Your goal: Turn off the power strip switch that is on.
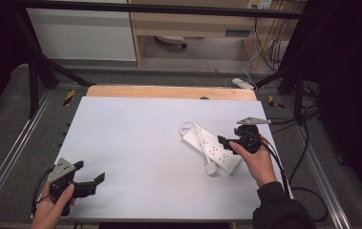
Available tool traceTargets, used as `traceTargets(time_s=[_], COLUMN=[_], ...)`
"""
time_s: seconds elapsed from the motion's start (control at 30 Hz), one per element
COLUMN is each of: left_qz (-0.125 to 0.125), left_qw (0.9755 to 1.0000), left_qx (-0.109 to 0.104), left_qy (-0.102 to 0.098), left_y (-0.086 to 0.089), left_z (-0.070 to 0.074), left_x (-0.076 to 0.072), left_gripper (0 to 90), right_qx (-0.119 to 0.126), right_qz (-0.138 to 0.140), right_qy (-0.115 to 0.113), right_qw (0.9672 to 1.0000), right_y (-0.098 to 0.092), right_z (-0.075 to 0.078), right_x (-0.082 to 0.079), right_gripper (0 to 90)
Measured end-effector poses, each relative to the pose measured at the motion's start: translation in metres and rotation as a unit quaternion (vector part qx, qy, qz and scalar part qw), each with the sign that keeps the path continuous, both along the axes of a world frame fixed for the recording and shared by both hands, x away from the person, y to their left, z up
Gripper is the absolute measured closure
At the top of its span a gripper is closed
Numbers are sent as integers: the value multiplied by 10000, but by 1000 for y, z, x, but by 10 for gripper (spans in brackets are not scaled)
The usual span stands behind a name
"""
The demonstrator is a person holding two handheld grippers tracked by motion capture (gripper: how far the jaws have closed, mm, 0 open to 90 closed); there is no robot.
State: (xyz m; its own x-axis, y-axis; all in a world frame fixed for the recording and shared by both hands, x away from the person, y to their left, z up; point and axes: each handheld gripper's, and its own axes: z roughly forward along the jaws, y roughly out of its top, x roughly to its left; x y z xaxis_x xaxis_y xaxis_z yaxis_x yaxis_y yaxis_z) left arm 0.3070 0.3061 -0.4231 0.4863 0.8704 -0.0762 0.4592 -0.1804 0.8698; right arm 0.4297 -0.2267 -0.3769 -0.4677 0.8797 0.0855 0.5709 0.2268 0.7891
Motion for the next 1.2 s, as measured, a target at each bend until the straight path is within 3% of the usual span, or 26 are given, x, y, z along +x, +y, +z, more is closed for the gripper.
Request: traceTargets(time_s=[0.23,0.4,0.63,1.2], left_qz=[0,-3,-15,-29], left_qw=[10000,10000,10000,10000], left_qx=[19,26,24,39], left_qy=[-1,0,8,7], left_y=[0,0,-1,-1], left_z=[0,0,0,-1], left_x=[0,0,0,0], left_gripper=[55,54,54,54], right_qx=[-64,-102,-63,-176], right_qz=[38,13,180,140], right_qy=[-251,-360,-424,-415], right_qw=[9997,9993,9989,9989], right_y=[0,-1,3,4], right_z=[1,1,-1,-11], right_x=[0,1,2,10], right_gripper=[484,633,805,900])
